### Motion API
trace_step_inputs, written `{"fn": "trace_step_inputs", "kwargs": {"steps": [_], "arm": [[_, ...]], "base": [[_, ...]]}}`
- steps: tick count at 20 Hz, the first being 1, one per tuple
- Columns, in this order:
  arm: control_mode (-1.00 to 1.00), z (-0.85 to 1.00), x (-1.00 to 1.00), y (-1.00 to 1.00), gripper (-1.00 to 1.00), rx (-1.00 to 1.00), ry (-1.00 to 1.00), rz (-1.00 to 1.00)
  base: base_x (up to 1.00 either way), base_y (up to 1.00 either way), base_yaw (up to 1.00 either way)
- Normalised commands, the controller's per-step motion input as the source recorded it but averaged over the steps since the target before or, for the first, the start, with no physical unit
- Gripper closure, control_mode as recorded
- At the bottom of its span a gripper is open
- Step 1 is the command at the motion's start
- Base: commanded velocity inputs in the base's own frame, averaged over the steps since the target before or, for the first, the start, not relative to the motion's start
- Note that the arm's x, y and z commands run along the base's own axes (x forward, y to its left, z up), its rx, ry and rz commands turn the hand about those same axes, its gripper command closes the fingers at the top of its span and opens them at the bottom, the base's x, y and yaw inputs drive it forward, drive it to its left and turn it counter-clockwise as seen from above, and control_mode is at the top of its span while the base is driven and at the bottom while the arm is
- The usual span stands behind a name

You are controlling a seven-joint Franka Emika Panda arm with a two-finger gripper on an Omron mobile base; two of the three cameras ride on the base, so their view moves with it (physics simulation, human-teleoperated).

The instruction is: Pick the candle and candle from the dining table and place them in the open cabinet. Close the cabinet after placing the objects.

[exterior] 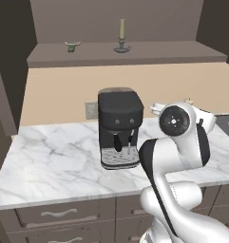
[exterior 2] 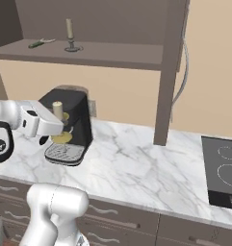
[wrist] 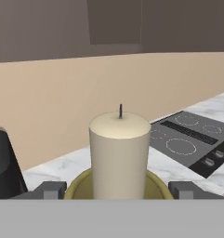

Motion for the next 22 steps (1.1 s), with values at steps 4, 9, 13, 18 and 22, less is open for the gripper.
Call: {"fn": "trace_step_inputs", "kwargs": {"steps": [4, 9, 13, 18, 22], "arm": [[1.00, 0.00, 0.00, 0.00, 1.00, 0.00, 0.00, 0.00], [1.00, 0.00, 0.00, 0.00, 1.00, 0.00, 0.00, 0.00], [1.00, 0.00, 0.00, 0.00, 1.00, 0.00, 0.00, 0.00], [1.00, 0.00, 0.00, 0.00, 1.00, 0.00, 0.00, 0.00], [-1.00, 0.00, 0.00, 0.00, 1.00, 0.00, 0.00, 0.00]], "base": [[0.11, -0.09, 0.00], [0.00, 0.00, 0.00], [0.00, 0.00, 0.00], [0.00, 0.00, 0.00], [0.00, 0.00, 0.00]]}}
